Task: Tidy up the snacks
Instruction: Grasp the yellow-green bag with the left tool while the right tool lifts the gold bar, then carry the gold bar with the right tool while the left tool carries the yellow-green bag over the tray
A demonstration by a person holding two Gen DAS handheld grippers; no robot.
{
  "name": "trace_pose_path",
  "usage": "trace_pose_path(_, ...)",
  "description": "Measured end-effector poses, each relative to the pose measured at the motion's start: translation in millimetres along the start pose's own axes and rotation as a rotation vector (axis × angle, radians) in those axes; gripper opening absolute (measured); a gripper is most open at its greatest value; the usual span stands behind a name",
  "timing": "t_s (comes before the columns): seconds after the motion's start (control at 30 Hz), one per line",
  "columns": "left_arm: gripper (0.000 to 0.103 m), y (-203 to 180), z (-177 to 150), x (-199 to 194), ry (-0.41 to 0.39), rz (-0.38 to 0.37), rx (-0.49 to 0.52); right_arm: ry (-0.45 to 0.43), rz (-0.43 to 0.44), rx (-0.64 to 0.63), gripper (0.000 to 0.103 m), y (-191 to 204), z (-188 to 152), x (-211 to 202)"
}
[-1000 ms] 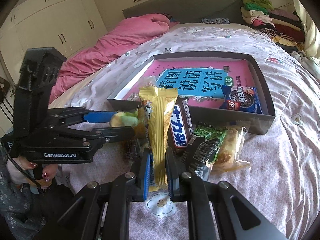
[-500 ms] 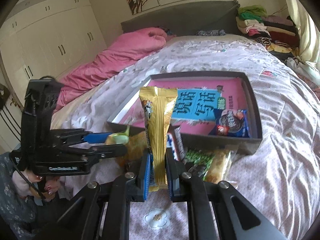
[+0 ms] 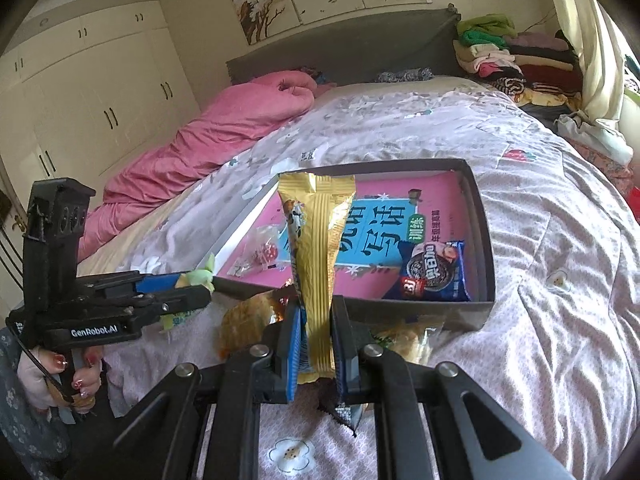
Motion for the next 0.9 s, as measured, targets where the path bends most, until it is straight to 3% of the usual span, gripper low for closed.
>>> trace_pose_path(0.37, 0.044, 9.0, 18.0, -9.4, -0.046, 0.023, -0.051, -0.02, -0.005, 0.031, 0.014, -13.7, 5.5, -3.0)
trace_pose_path(0.5, 0.044, 13.0, 23.3, -9.0, -0.051, -0.007, -0.082, -0.028, -0.01, 0.037, 0.014, -15.6, 5.4, -3.7)
trace_pose_path(0.9, 0.044, 16.9, 41.3, 4.4, -0.088, 0.078, -0.097, -0.064, -0.046, 0.092, 0.014, -35.2, 16.6, -5.7)
Point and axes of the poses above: each gripper's, at about its wrist camera, not at the fingertips, and x roughly the way its jaws point, y to its left, z to its top, the point moved 4 cm from there along x, roughly the way its jaws point, and after that the axes turned 11 degrees about y, right-handed, at the moved point
